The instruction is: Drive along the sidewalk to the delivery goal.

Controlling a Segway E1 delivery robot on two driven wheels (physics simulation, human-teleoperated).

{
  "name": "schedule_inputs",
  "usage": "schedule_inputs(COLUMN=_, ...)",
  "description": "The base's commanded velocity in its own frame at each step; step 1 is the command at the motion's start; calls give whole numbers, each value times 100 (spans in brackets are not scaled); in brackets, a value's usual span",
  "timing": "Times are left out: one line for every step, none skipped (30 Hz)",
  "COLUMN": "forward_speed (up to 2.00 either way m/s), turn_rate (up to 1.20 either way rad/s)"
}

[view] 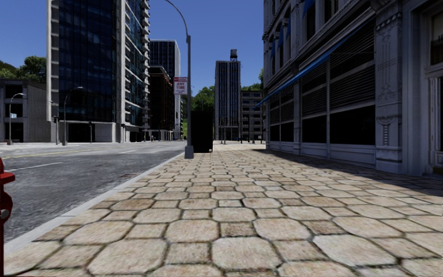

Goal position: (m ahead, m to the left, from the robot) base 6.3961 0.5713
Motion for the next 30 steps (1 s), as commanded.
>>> schedule_inputs(forward_speed=198, turn_rate=0)
schedule_inputs(forward_speed=198, turn_rate=0)
schedule_inputs(forward_speed=198, turn_rate=0)
schedule_inputs(forward_speed=198, turn_rate=0)
schedule_inputs(forward_speed=198, turn_rate=0)
schedule_inputs(forward_speed=198, turn_rate=0)
schedule_inputs(forward_speed=198, turn_rate=0)
schedule_inputs(forward_speed=198, turn_rate=0)
schedule_inputs(forward_speed=198, turn_rate=0)
schedule_inputs(forward_speed=198, turn_rate=0)
schedule_inputs(forward_speed=198, turn_rate=0)
schedule_inputs(forward_speed=198, turn_rate=0)
schedule_inputs(forward_speed=198, turn_rate=0)
schedule_inputs(forward_speed=198, turn_rate=0)
schedule_inputs(forward_speed=198, turn_rate=0)
schedule_inputs(forward_speed=198, turn_rate=0)
schedule_inputs(forward_speed=198, turn_rate=0)
schedule_inputs(forward_speed=198, turn_rate=0)
schedule_inputs(forward_speed=198, turn_rate=0)
schedule_inputs(forward_speed=198, turn_rate=0)
schedule_inputs(forward_speed=198, turn_rate=6)
schedule_inputs(forward_speed=198, turn_rate=13)
schedule_inputs(forward_speed=198, turn_rate=15)
schedule_inputs(forward_speed=198, turn_rate=15)
schedule_inputs(forward_speed=198, turn_rate=16)
schedule_inputs(forward_speed=198, turn_rate=19)
schedule_inputs(forward_speed=198, turn_rate=19)
schedule_inputs(forward_speed=198, turn_rate=30)
schedule_inputs(forward_speed=198, turn_rate=34)
schedule_inputs(forward_speed=198, turn_rate=33)
